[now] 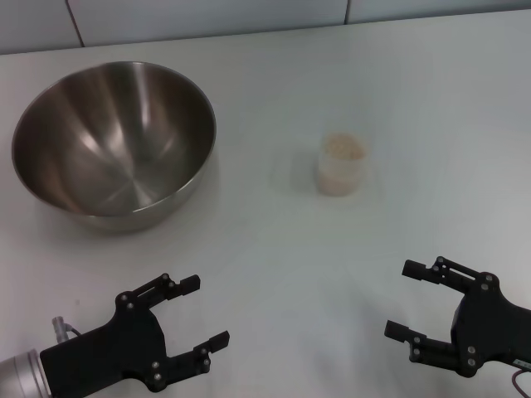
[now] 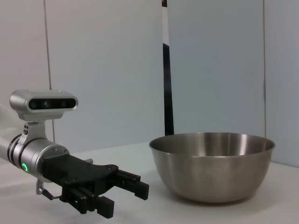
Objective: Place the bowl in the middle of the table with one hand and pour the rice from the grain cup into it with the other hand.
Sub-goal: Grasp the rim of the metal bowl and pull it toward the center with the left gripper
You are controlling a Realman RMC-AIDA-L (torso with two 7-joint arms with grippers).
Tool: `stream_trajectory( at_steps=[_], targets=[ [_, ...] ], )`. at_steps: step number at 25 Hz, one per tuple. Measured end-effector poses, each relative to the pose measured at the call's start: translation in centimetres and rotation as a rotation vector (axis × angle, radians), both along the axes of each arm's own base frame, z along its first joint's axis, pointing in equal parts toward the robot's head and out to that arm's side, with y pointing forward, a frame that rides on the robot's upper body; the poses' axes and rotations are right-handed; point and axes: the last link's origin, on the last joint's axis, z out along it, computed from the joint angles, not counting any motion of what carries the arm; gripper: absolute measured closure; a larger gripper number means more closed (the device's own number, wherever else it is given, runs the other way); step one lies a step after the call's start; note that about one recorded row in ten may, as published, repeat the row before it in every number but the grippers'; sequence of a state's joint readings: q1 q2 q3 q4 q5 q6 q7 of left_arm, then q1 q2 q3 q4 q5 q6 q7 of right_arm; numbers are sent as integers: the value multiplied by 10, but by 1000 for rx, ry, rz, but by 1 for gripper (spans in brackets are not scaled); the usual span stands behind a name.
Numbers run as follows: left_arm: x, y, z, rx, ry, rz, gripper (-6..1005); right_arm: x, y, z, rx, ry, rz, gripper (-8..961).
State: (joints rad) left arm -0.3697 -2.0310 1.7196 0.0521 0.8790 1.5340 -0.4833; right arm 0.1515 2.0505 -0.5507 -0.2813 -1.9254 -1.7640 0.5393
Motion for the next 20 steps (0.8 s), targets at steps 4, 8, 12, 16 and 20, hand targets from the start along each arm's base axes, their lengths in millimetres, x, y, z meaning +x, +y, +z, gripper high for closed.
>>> stream_trajectory(
  at_steps=[4,8,12,16,20],
  targets=[
    [0,0,0,-1,0,1,203,0,0,0,0,0,0,182],
    [0,0,1,-1,-1,0,204,0,0,0,0,-1,1,184],
    [3,-1,8,10,-40,-18,203,0,1,0,0,-1,2,186],
    [11,9,30,107,-139,-26,204,0,2,-1,-2,-7,2,188],
    [17,26,51,144,-205,10,237,0,2,-2,-5,-11,0,190]
  ],
)
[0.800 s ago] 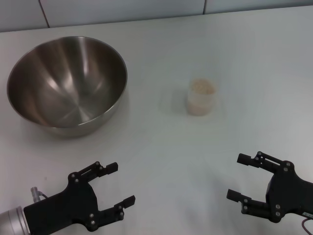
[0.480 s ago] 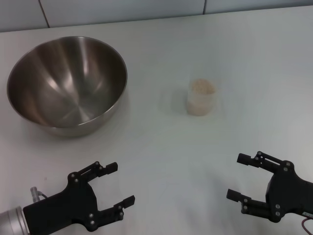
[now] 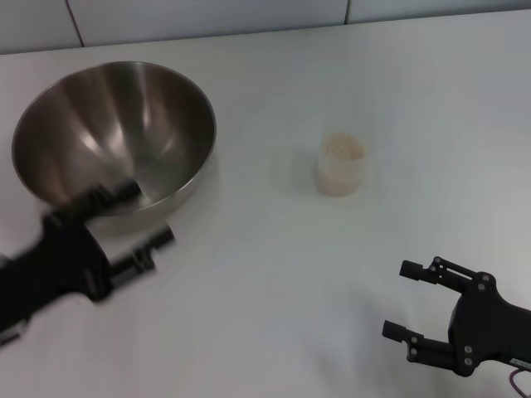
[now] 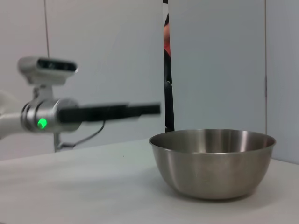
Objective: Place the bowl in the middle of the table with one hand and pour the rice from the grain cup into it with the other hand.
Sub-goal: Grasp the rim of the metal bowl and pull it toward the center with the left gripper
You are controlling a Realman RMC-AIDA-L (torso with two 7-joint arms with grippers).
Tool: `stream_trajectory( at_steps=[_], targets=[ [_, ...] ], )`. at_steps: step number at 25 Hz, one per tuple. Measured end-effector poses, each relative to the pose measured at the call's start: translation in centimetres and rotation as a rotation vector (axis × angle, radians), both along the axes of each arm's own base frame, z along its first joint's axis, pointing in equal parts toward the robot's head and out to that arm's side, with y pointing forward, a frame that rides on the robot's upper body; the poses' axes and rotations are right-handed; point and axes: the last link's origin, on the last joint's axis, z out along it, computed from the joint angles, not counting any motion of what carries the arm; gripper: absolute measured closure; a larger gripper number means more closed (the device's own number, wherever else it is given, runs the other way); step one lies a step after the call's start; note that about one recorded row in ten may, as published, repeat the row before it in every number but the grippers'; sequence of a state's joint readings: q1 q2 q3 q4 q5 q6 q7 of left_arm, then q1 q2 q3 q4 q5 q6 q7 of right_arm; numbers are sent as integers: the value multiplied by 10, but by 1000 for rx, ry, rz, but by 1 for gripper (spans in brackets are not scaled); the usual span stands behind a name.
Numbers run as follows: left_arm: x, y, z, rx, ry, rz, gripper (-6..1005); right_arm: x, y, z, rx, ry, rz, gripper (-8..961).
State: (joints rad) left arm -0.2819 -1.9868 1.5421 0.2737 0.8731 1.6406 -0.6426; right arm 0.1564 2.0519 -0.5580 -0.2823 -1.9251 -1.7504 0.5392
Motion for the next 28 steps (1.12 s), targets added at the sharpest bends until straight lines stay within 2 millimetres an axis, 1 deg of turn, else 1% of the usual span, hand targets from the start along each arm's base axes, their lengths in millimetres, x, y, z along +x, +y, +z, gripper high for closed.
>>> stream_trajectory(
  at_steps=[1,3,4,5,8,11,12,14,17,22,28],
  targets=[
    [3,9,10,5,-21,25,245,0,0,0,0,0,0,190],
    [3,9,10,5,-21,25,262,0,0,0,0,0,0,191],
    [6,23,23,11,-29,66,270,0,0,0,0,0,0,192],
    [16,51,48,32,30,153,270,0,0,0,0,0,1,192],
    [34,78,74,91,102,273,268,-1,1,0,0,1,3,194],
    [41,97,95,98,116,400,267,-2,1,-2,-1,4,3,195],
    [42,111,107,81,129,472,267,-2,1,-2,-1,6,4,196],
    [43,120,113,56,148,525,266,-3,2,-3,-1,7,7,197],
    [45,142,115,-8,250,626,264,-4,4,-3,-2,7,13,198],
    [47,163,106,-30,415,704,263,-5,5,-3,-3,11,20,201],
    [45,180,96,-14,536,763,264,-6,4,-2,-4,17,24,204]
  ],
)
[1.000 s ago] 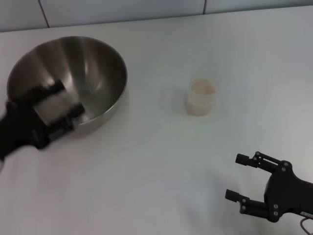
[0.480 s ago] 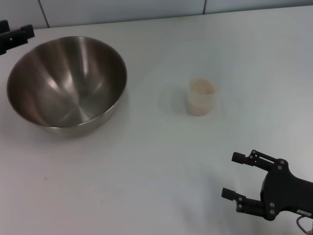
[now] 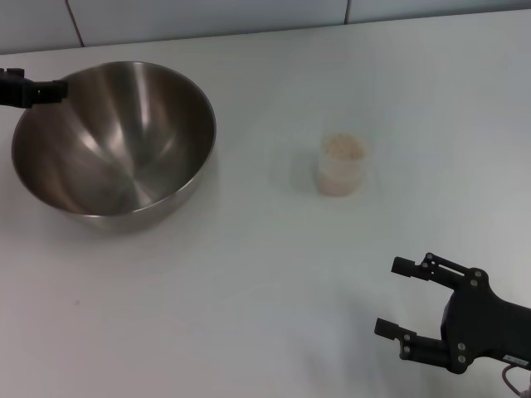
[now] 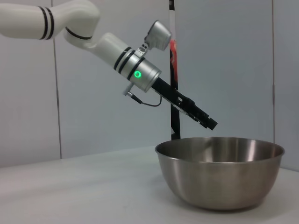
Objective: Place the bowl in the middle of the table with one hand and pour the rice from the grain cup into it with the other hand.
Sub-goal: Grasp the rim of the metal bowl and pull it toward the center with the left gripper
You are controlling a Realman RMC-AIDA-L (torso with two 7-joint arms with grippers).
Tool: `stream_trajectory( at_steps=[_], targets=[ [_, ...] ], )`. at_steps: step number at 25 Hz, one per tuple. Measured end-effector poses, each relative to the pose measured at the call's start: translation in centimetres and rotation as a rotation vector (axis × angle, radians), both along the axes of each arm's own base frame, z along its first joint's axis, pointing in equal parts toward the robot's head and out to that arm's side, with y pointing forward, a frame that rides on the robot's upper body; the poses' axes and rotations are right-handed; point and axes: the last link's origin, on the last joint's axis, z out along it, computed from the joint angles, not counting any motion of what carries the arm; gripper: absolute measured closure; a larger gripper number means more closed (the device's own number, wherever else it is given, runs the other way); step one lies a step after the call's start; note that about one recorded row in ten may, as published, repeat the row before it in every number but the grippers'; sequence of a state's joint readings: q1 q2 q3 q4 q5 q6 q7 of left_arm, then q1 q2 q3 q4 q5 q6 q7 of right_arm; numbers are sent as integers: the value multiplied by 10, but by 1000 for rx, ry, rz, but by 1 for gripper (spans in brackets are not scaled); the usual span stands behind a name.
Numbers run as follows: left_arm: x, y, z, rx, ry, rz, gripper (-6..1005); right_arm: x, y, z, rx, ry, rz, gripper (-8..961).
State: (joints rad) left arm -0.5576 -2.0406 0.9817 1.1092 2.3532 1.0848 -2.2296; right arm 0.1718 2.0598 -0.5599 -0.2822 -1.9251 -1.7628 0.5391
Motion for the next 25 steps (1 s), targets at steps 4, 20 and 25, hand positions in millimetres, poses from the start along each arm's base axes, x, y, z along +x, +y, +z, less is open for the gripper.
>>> stream_trajectory(
  at_steps=[4,20,25],
  targets=[
    [-3,8,-3,-6,44,23,263,0,0,0,0,0,-1,206],
    [-20,10,-26,-87,165,64,264,1,0,0,-4,-7,-3,214],
    [-21,9,-31,-100,208,52,341,1,0,0,-4,-7,-4,216]
  ],
)
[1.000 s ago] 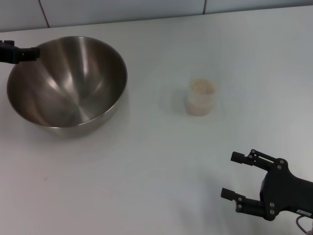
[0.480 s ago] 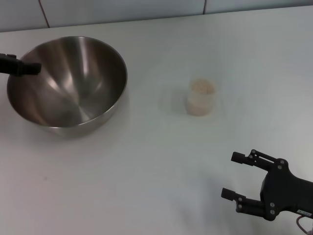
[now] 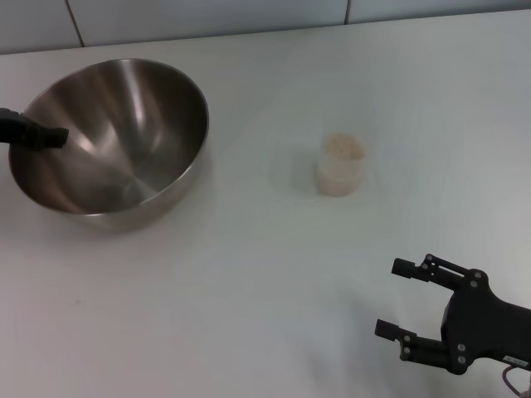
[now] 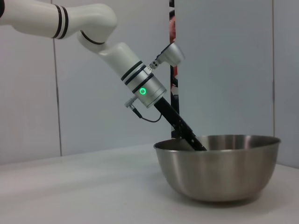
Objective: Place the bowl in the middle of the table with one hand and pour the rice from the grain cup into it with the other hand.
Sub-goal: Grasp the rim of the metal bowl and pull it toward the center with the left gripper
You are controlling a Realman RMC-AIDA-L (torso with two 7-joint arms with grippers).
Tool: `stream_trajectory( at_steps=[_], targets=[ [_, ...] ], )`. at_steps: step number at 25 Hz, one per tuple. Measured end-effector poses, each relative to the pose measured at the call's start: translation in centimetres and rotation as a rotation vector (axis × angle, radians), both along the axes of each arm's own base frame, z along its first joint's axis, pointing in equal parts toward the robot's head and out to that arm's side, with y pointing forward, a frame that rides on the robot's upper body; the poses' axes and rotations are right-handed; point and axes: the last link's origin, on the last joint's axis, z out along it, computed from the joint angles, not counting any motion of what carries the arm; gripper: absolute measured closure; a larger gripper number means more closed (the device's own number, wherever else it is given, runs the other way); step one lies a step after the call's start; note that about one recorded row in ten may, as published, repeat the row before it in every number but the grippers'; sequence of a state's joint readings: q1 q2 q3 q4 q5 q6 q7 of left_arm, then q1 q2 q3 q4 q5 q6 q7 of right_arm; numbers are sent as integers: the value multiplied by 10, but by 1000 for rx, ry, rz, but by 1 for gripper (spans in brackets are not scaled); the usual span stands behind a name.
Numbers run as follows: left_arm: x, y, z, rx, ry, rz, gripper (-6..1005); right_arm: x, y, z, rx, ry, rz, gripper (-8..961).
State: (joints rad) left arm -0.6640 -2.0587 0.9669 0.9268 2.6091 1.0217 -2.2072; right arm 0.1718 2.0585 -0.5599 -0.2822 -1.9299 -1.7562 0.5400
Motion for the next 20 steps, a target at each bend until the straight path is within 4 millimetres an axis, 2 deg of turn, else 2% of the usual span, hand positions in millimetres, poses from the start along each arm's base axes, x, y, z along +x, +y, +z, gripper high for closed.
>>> stream_trajectory(
  at_steps=[4,8,15,20],
  targets=[
    [2,-1,-2,-15,19,-11,469,0,0,0,-1,-2,-1,218],
    [3,0,-2,-16,22,-15,683,0,0,-1,-1,-1,-1,220],
    [4,0,-2,-19,21,-24,871,-1,1,-1,-4,0,-1,224],
    [4,0,-2,-23,21,-27,882,-2,2,-2,-17,2,2,226]
  ],
)
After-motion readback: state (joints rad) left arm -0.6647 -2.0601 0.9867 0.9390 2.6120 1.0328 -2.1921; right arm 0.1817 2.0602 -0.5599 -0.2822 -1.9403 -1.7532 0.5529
